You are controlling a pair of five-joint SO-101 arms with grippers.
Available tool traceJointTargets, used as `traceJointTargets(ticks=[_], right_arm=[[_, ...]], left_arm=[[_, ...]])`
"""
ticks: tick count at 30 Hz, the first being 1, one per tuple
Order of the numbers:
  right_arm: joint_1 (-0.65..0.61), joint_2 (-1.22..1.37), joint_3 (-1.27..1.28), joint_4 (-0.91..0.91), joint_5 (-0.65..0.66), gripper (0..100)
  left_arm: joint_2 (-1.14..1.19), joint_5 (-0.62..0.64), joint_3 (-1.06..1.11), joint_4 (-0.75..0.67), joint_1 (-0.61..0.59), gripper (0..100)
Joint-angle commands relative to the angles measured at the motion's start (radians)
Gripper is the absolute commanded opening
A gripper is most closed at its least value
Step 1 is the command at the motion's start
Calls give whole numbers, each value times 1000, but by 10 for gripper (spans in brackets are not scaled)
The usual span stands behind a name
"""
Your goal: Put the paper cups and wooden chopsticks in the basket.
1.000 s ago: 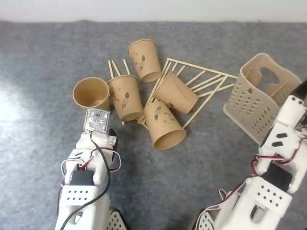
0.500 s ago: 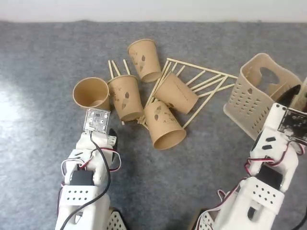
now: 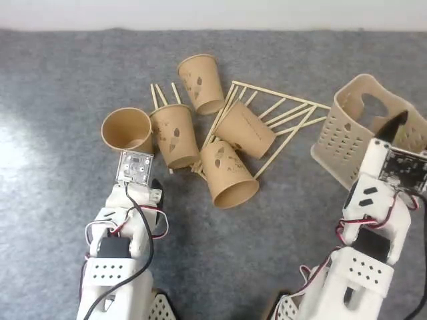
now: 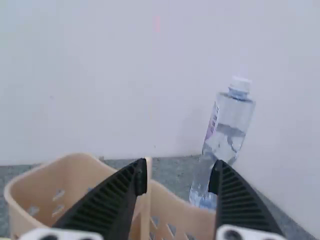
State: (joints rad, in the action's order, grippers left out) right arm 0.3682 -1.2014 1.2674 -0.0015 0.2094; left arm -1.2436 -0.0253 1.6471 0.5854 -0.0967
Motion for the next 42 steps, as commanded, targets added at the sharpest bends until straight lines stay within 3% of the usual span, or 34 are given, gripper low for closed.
traceJointTargets(ticks=[1, 6, 14, 26, 31, 35, 42], right_arm=[[-114, -64, -222, -174, 60, 178], [-237, -31, -411, -395, 61, 151], [-297, 208, -663, -610, 66, 151], [-317, 1010, -1715, -1260, 68, 151], [-298, 1254, -2033, -1448, 61, 151], [-280, 1392, -2170, -1529, 61, 151], [-272, 1508, -2194, -1666, 44, 148]], left_arm=[[-11, 3, -4, -26, 6, 83], [-11, 3, -4, -25, 6, 83], [-11, 3, -4, -25, 6, 83], [-11, 3, -4, -25, 6, 83], [-11, 3, -4, -25, 6, 83], [-11, 3, -4, -25, 8, 83], [-11, 3, -4, -25, 8, 83]])
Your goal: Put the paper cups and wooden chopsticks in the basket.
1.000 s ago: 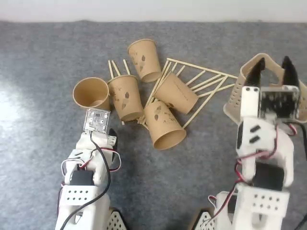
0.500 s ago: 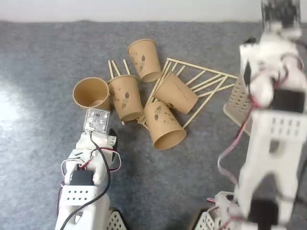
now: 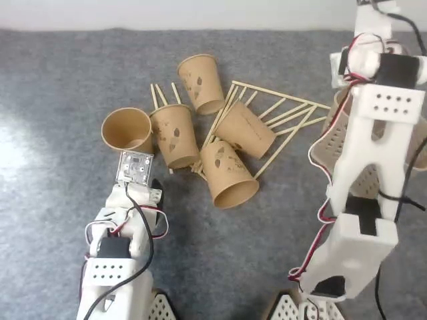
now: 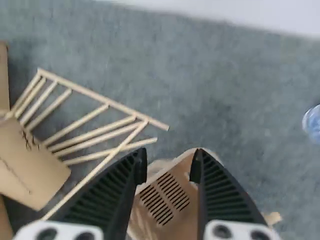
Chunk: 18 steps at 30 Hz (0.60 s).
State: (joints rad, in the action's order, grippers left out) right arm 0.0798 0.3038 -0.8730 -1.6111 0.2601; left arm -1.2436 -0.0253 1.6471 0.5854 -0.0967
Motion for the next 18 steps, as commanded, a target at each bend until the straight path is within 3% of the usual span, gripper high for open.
traceJointTargets(ticks=[1, 14, 18], right_arm=[[18, 10, -54, -79, -29, 148], [-19, 108, -54, -102, -126, 139], [-15, 119, -51, -108, -118, 9]], left_arm=[[-11, 3, -4, -25, 8, 83], [-11, 3, -4, -25, 8, 83], [-11, 3, -4, -25, 8, 83]])
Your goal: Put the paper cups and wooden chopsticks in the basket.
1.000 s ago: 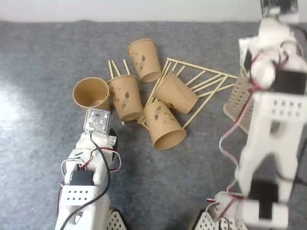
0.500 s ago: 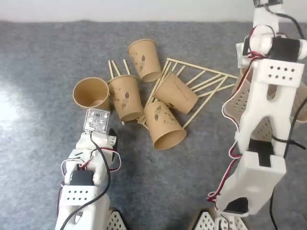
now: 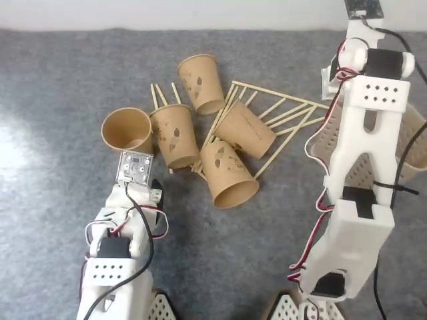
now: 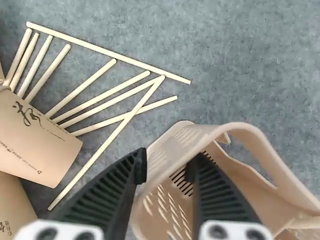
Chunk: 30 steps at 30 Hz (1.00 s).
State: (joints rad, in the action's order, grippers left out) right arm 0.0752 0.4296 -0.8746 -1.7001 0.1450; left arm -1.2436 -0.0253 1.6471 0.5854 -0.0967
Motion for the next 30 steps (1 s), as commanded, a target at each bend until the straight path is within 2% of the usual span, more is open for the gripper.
traceJointTargets(ticks=[1, 5, 13, 16, 19, 30], right_arm=[[-10, -5, -49, -36, -2, 3], [-18, -13, -48, -96, -2, 7], [-45, -33, 18, -101, -9, 7], [-88, -82, 68, -99, -15, 7], [-113, -156, 91, -99, -80, 7], [-127, -361, 334, -97, -144, 6]], left_arm=[[-11, 3, -4, -25, 8, 83], [-11, 3, -4, -25, 8, 83], [-11, 3, -4, -25, 8, 83], [-11, 3, -4, -25, 8, 83], [-11, 3, -7, -26, 8, 83], [-11, 2, -7, -26, 8, 83]])
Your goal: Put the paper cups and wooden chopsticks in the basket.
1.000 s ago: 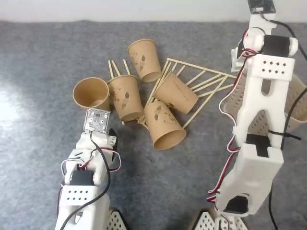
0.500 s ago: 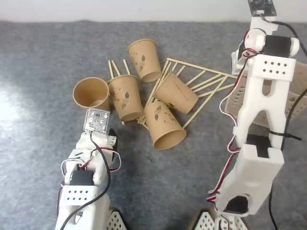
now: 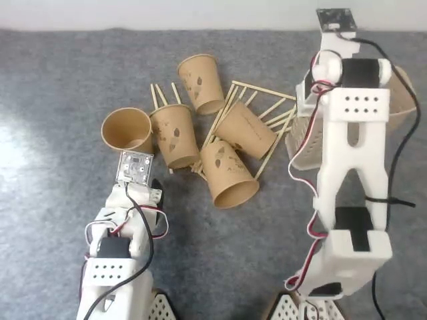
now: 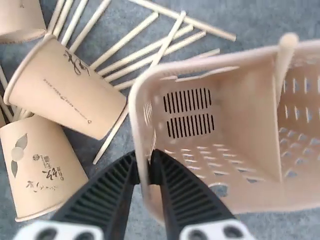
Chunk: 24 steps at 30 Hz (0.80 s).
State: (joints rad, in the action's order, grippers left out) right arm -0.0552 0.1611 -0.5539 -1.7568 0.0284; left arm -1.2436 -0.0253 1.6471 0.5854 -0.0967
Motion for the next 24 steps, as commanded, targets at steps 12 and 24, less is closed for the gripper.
traceJointTargets(ticks=[12, 24], right_arm=[[8, -200, 267, -41, 9, 6], [-81, -309, 316, -39, -11, 6]], left_arm=[[-11, 2, -5, -26, 8, 83], [-11, 2, -5, -26, 8, 83]])
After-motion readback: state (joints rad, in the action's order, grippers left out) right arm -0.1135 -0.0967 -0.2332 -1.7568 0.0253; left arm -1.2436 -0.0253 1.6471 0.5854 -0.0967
